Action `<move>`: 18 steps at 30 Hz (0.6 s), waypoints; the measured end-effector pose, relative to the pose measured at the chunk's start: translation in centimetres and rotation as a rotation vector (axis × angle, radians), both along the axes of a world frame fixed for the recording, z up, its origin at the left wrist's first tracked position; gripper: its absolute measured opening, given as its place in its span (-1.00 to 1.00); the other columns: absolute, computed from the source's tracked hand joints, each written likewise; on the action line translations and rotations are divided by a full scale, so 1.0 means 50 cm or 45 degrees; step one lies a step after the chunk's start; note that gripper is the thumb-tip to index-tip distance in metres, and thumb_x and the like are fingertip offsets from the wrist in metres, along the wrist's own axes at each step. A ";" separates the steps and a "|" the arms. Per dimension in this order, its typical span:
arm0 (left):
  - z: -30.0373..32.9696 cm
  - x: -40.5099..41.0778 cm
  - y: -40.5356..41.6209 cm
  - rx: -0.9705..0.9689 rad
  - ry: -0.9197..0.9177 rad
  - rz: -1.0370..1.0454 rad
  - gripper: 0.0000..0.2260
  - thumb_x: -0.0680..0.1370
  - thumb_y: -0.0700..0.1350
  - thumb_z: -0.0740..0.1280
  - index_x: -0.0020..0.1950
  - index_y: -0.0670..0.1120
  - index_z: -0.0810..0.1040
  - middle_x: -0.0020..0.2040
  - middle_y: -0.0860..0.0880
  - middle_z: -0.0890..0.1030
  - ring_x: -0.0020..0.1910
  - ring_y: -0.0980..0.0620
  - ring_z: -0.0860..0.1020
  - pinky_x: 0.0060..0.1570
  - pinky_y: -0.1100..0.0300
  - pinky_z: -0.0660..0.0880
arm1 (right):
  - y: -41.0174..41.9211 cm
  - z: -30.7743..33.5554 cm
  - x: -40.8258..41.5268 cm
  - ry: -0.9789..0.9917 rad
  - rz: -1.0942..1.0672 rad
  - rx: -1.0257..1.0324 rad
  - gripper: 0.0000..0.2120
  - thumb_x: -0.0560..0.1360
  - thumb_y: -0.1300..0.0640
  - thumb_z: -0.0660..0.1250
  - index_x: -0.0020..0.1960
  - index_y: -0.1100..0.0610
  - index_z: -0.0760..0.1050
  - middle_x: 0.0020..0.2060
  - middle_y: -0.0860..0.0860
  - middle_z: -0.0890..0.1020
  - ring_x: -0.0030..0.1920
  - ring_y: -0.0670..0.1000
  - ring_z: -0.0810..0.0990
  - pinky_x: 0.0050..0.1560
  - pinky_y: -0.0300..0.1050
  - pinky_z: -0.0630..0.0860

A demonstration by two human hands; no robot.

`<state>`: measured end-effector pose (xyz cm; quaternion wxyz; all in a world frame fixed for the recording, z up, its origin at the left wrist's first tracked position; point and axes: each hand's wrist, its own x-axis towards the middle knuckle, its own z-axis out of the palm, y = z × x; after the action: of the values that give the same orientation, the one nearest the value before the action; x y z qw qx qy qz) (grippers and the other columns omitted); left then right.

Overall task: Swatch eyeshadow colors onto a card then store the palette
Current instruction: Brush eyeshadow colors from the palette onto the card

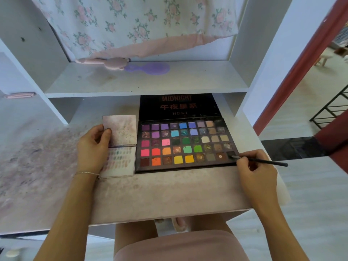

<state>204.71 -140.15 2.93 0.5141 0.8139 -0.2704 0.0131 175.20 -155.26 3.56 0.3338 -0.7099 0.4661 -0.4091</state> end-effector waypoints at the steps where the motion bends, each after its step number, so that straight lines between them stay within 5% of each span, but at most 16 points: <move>1: 0.000 -0.001 0.000 -0.005 0.003 -0.002 -0.79 0.56 -0.19 0.23 0.14 -0.23 0.54 -0.02 -0.01 0.55 -0.06 0.01 0.51 -0.02 0.19 0.40 | 0.000 0.001 0.001 -0.012 0.002 -0.006 -0.70 0.46 0.29 0.27 -0.24 -0.10 0.33 -0.34 -0.18 0.49 -0.29 -0.22 0.53 -0.42 -0.50 0.39; 8: -0.002 0.000 0.001 -0.014 -0.012 -0.018 -0.79 0.56 -0.19 0.22 0.14 -0.22 0.54 -0.04 -0.02 0.55 -0.08 0.01 0.52 -0.10 0.32 0.38 | 0.002 0.002 0.003 -0.004 -0.024 0.018 -0.75 0.47 0.29 0.28 -0.19 -0.04 0.35 -0.35 -0.19 0.48 -0.34 -0.13 0.50 -0.38 -0.45 0.32; 12: -0.003 0.003 0.000 -0.018 -0.003 -0.027 -0.79 0.57 -0.19 0.22 0.14 -0.22 0.54 -0.03 -0.02 0.55 -0.08 0.00 0.52 -0.05 0.24 0.42 | 0.008 0.008 0.007 -0.083 0.027 0.004 -0.68 0.47 0.33 0.26 -0.22 -0.09 0.34 -0.33 -0.17 0.48 -0.26 -0.33 0.51 -0.39 -0.56 0.38; 18: -0.004 0.005 0.000 0.002 0.006 -0.013 -0.80 0.57 -0.17 0.22 0.13 -0.19 0.55 -0.05 0.00 0.56 -0.11 0.06 0.52 -0.18 0.43 0.36 | 0.029 0.008 0.039 -0.180 0.230 0.072 -0.72 0.48 0.34 0.24 -0.15 -0.06 0.40 -0.23 -0.16 0.53 -0.16 -0.37 0.52 -0.27 -0.55 0.43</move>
<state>204.94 -140.13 2.75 0.5141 0.8129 -0.2734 0.0085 177.17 -153.81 3.95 0.4212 -0.7087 0.3868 -0.4131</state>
